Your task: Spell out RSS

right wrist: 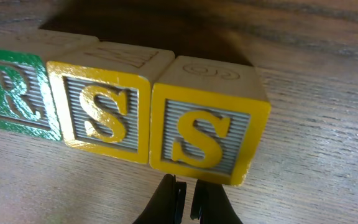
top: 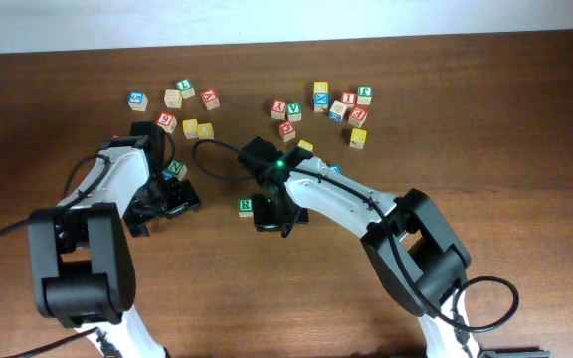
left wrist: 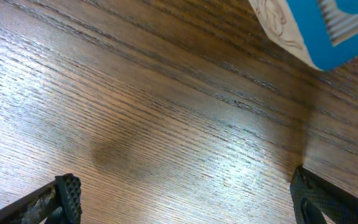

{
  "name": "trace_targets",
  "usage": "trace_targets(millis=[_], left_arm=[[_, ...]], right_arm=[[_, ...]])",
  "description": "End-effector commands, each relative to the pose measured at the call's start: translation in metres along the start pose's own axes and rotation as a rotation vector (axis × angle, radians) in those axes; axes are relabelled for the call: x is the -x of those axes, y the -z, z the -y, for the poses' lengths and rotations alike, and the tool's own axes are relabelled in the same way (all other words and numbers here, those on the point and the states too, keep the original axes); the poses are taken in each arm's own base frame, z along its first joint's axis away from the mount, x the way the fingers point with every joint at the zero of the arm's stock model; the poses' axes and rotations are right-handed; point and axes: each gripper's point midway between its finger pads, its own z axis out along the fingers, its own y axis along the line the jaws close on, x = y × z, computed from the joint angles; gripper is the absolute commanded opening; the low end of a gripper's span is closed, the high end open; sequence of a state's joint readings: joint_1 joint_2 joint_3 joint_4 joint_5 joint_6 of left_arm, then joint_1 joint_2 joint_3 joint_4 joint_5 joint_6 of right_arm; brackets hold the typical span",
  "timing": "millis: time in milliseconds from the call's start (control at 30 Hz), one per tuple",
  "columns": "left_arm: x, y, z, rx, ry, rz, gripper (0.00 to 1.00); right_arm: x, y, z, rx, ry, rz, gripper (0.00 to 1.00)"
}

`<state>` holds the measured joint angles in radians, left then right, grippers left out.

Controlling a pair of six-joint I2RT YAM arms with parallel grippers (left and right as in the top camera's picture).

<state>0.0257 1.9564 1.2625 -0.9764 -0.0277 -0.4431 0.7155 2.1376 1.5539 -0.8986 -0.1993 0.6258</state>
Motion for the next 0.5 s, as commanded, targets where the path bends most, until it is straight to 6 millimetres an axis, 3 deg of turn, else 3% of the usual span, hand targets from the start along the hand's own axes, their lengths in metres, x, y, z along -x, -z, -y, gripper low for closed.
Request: trace_targets(millis=[0,467], left_arm=[[0.0056,-0.0002,-0.001,0.011,0.019,0.011,0.99],[0.0056,-0.0002,-0.001,0.011,0.019,0.011,0.99]], right_arm=[[0.0001,-0.0066,0.0032,-0.022,0.0,0.004,0.04],[0.0025,-0.0065,0.0039,-0.028,0.001,0.016,0.04]])
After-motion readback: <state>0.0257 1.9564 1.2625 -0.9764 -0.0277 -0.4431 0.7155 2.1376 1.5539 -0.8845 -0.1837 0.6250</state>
